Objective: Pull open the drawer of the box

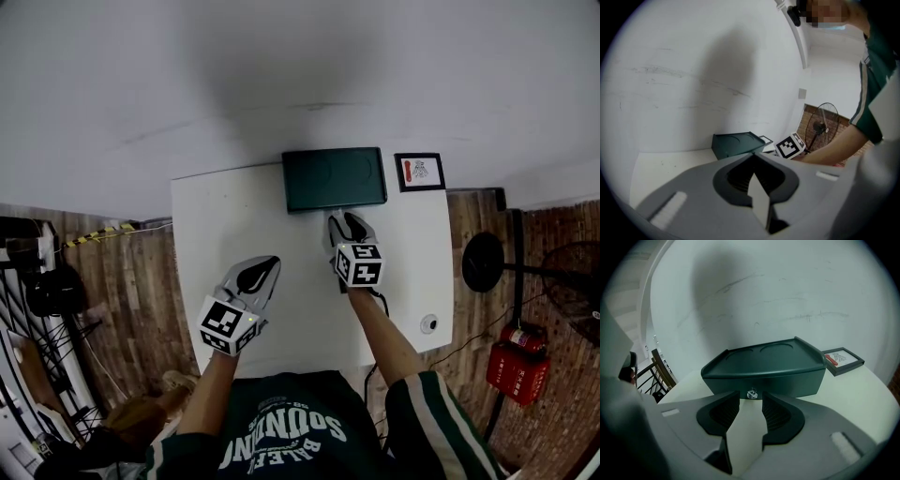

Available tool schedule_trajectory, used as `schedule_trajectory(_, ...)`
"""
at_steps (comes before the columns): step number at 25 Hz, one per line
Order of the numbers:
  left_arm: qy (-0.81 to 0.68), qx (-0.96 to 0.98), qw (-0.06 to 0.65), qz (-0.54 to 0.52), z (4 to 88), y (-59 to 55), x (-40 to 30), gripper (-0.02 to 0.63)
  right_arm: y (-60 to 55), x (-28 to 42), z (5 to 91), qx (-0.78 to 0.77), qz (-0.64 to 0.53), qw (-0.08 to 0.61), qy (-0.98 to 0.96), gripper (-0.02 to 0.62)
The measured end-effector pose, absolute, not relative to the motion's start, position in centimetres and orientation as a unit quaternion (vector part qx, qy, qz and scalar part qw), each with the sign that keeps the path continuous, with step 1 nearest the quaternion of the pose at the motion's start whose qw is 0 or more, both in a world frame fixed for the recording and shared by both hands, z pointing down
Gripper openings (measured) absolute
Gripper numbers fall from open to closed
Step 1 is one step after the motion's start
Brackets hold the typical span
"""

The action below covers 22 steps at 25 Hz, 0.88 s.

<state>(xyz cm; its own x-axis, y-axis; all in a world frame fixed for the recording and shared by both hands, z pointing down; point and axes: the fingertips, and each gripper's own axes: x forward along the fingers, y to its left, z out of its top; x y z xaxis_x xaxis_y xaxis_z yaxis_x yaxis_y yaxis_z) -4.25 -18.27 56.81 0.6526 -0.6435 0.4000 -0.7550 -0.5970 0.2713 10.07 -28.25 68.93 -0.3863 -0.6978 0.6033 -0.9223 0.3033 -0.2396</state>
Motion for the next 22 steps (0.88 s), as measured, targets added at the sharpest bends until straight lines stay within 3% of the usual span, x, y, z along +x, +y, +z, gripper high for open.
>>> schedule_trajectory(8,-0.407,0.876,0.22,0.138,57.4,-17.6,-5.7,0.052,-29.6,10.4,70.5,0.531,0.309,0.202,-0.763,0.126)
schedule_trajectory(12,-0.411,0.873,0.224,0.139,57.5,-17.2,-6.3,0.052,-29.4,10.0,70.5,0.529,0.309,0.201,-0.764,0.069)
schedule_trajectory(22,-0.412,0.872,0.224,0.139,57.5,-16.5,-6.9,0.052,-28.5,10.1,70.4,0.536,0.314,0.206,-0.756,0.069)
